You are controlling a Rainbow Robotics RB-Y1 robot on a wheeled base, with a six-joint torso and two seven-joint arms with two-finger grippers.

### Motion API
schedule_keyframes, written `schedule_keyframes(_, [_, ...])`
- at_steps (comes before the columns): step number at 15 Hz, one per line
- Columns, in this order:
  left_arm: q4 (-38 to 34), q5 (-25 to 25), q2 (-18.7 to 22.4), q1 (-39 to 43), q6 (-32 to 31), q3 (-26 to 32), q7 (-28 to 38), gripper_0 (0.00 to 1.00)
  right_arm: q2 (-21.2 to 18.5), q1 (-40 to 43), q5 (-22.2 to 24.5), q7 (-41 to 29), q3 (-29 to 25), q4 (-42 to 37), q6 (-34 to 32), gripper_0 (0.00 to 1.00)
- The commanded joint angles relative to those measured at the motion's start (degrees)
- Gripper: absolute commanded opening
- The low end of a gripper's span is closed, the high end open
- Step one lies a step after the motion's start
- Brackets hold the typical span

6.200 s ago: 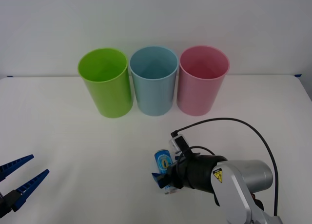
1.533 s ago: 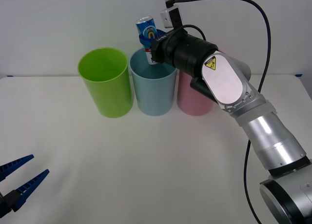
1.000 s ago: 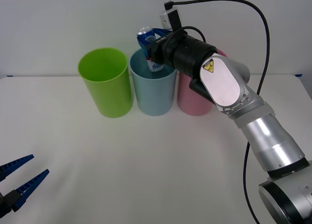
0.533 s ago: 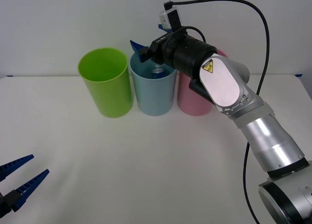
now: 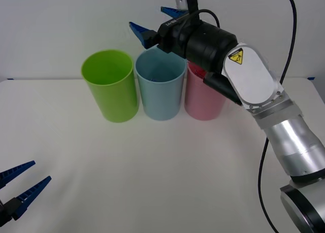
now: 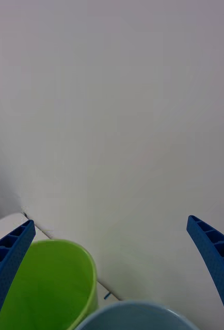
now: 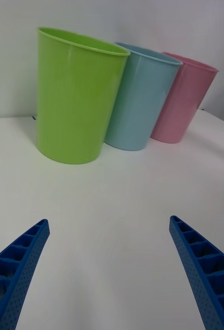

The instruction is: Put cans in the blue bin and PET bottles in the pink bin and trash in the green bin.

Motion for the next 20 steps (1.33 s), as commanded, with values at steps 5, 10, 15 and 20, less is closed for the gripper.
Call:
schedule_keyframes(5, [0.00, 0.00, 0.00, 0.00, 0.00, 0.00, 0.00, 0.79, -6.96, 16.10, -9.47, 0.96, -6.41, -22.48, -9.24, 1.00])
schedule_keyframes(10, [0.00, 0.00, 0.00, 0.00, 0.00, 0.00, 0.00, 0.79, -7.05, 32.80, -13.52, 7.11, -16.52, -36.37, -22.34, 1.00])
schedule_keyframes(15, [0.00, 0.00, 0.00, 0.00, 0.00, 0.00, 0.00, 0.80, -7.05, 45.98, -17.82, 18.63, -22.40, -39.53, -29.55, 1.00])
schedule_keyframes(20, [0.00, 0.00, 0.00, 0.00, 0.00, 0.00, 0.00, 0.79, -7.05, 54.24, -17.12, 27.59, -28.29, -39.53, -37.90, 1.00])
